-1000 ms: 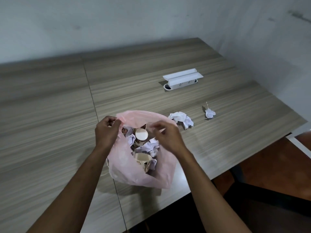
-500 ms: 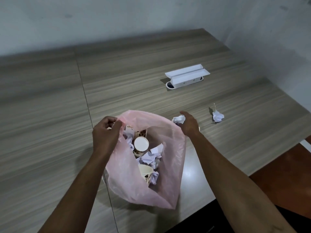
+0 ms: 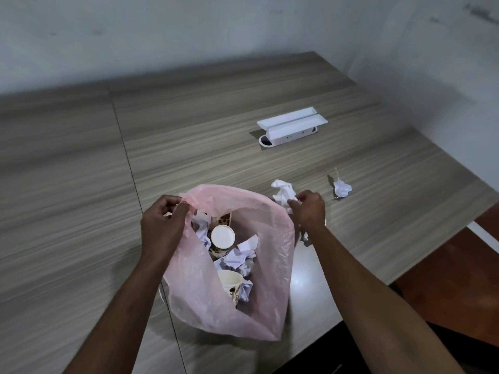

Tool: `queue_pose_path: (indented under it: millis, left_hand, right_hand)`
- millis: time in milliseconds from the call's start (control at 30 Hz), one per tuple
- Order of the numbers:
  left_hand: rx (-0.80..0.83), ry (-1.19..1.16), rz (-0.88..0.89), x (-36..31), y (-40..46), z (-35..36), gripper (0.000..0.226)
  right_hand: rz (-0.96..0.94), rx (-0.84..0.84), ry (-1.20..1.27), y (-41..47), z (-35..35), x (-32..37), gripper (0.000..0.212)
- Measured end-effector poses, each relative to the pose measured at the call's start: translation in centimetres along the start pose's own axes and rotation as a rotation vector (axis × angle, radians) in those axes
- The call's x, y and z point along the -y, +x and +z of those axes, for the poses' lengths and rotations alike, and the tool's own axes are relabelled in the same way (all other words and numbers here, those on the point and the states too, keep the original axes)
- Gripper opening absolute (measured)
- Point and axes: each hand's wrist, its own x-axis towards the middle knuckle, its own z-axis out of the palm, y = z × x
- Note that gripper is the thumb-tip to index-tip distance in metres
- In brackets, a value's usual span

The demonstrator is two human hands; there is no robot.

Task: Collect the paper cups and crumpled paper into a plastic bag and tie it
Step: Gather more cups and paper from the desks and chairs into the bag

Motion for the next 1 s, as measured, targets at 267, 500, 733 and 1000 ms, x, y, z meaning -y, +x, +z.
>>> queue_pose_path:
  millis: [267,500,733,1000]
  left_hand:
    - [0.027,-0.023,-0.019,-0.8,-1.1,-0.5,0.007]
    - [0.036,-0.042,-0.035,-2.1,-2.3,-1.5,0.007]
    - [0.025,0.028,0.026,-1.5,-2.7,-3.1,0.005]
    - [0.012,0.038,0.034,-0.7,-2.9,-2.8,0.005]
  right_hand:
    - [0.349,-0.009,0.702,-1.7,-6.2,2.2,0.027]
    - [0.122,0.363,0.914,-9.1,-10.2,6.6,0.004]
    - [-0.118,0.519,0.146,-15.4,-7.1,6.9,0.019]
    - [-0.413,0.480,0.115,-17.0,-4.6,6.7,0.018]
